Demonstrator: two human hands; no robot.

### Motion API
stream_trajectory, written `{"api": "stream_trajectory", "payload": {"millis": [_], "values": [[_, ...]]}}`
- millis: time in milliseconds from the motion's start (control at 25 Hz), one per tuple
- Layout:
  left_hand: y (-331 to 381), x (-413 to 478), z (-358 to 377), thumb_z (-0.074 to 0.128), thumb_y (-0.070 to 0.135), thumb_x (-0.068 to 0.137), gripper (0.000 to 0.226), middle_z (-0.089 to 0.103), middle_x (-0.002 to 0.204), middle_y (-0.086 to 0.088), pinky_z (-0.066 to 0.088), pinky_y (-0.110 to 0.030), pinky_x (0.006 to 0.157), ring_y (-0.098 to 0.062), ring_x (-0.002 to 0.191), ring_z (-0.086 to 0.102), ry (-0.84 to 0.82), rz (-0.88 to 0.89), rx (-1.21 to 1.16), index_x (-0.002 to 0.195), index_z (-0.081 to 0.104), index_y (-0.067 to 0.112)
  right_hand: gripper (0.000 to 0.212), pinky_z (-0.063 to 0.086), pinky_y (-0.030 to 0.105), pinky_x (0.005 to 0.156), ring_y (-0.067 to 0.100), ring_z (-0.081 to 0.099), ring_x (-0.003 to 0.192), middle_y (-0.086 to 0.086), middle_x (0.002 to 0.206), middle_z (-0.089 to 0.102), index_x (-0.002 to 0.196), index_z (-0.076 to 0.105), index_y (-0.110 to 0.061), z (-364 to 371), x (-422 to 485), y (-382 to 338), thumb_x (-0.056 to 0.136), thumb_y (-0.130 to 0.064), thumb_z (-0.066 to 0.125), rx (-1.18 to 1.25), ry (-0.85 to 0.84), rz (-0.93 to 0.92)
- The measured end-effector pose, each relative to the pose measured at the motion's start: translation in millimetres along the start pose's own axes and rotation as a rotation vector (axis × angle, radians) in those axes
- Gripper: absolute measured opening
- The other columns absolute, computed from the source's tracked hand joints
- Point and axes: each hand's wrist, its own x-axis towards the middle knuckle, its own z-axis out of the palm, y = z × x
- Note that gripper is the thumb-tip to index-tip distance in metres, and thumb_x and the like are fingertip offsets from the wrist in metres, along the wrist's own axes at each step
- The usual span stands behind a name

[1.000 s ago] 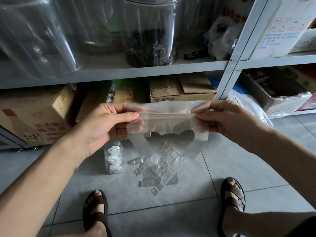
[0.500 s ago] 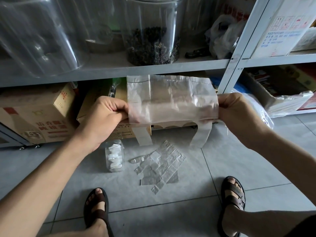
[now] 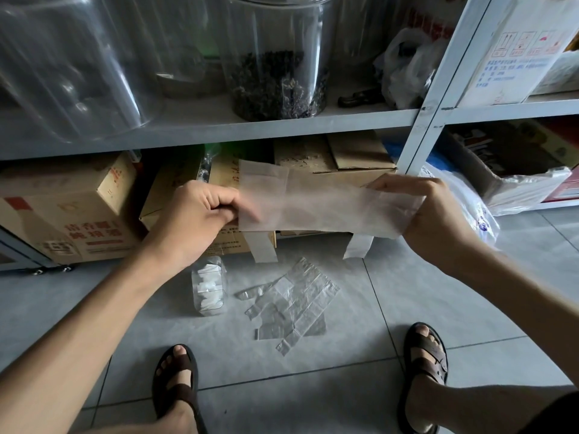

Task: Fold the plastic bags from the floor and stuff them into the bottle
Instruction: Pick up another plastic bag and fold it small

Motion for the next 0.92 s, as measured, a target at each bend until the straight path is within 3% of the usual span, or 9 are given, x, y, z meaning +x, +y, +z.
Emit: {"api": "stream_trajectory", "payload": {"millis": [120,320,440,520,600,640,760,840,920], "values": [[-3,1,0,0.055,-0.018,0.084,0.057,0.077,0.093,0.016,0.054,-0.027,0.089,-0.007,0.098,0.072,0.019,-0.011,0.005,0.085,0.08,0.033,0.025,0.045,0.018,0.067,0.013,0.062,0.078,0.002,0.083,0.068,0.066,0.071,-0.008,2,2,4,0.062,0.011,0.054,-0.058,-0.075,-0.06],[3,-3,-2,0.052,-0.015,0.088,0.052,0.077,0.094,0.013,0.046,-0.013,0.085,-0.002,0.098,0.069,-0.018,-0.06,-0.017,0.077,0.079,0.029,0.042,0.042,0.01,0.072,0.003,0.062,0.083,-0.008,0.085,0.067,0.06,0.071,-0.015,4,3,7,0.062,0.021,0.051,-0.026,-0.086,-0.014],[6,-4,-3,0.054,-0.009,0.089,0.046,0.078,0.092,0.01,0.046,-0.016,0.084,-0.003,0.095,0.069,-0.044,-0.073,-0.075,0.079,0.081,0.028,0.046,0.04,0.006,0.073,0.0,0.062,0.084,-0.012,0.086,0.066,0.062,0.073,-0.017,2,3,9,0.063,0.025,0.052,-0.015,-0.104,-0.006],[10,-5,-3,0.055,-0.001,0.086,0.038,0.077,0.084,0.009,0.044,-0.009,0.07,0.001,0.079,0.068,-0.062,-0.074,-0.144,0.081,0.082,0.026,0.047,0.04,0.006,0.074,0.0,0.062,0.086,-0.013,0.087,0.066,0.064,0.073,-0.018,2,3,10,0.065,0.025,0.054,-0.016,-0.108,-0.009],[13,-6,-2,0.052,-0.003,0.086,0.034,0.071,0.063,0.012,0.037,-0.003,0.056,0.005,0.056,0.059,-0.064,-0.072,-0.191,0.083,0.08,0.015,0.047,0.041,0.006,0.075,-0.001,0.061,0.088,-0.01,0.087,0.067,0.065,0.074,-0.019,2,3,10,0.068,0.024,0.056,-0.017,-0.107,-0.016],[14,-7,-2,0.051,-0.001,0.087,0.03,0.068,0.058,0.013,0.037,-0.003,0.055,0.005,0.053,0.058,-0.064,-0.066,-0.208,0.084,0.079,0.01,0.048,0.041,0.007,0.076,0.0,0.062,0.089,-0.009,0.088,0.068,0.066,0.074,-0.021,2,3,11,0.069,0.024,0.057,-0.011,-0.108,-0.012],[12,-5,-2,0.064,0.017,0.084,0.017,0.076,0.076,0.0,0.049,-0.019,0.072,-0.013,0.075,0.069,-0.027,-0.038,-0.26,0.081,0.081,0.019,0.05,0.042,0.011,0.077,0.003,0.063,0.089,-0.012,0.091,0.068,0.069,0.072,-0.027,3,4,11,0.075,0.021,0.059,0.013,-0.124,0.023],[8,-4,-2,0.081,0.019,0.076,0.004,0.076,0.079,-0.002,0.051,-0.02,0.075,-0.012,0.077,0.068,0.032,-0.02,-0.266,0.079,0.08,0.021,0.051,0.043,0.014,0.079,0.005,0.063,0.091,-0.015,0.092,0.067,0.071,0.071,-0.03,3,5,12,0.078,0.019,0.059,0.044,-0.141,0.046],[7,-3,2,0.085,0.014,0.072,0.009,0.075,0.076,-0.003,0.051,-0.018,0.071,-0.008,0.071,0.065,0.092,0.015,-0.236,0.075,0.078,0.02,0.054,0.044,0.018,0.081,0.005,0.063,0.093,-0.018,0.092,0.067,0.07,0.07,-0.034,3,5,12,0.08,0.018,0.058,0.099,-0.148,0.079]]}}
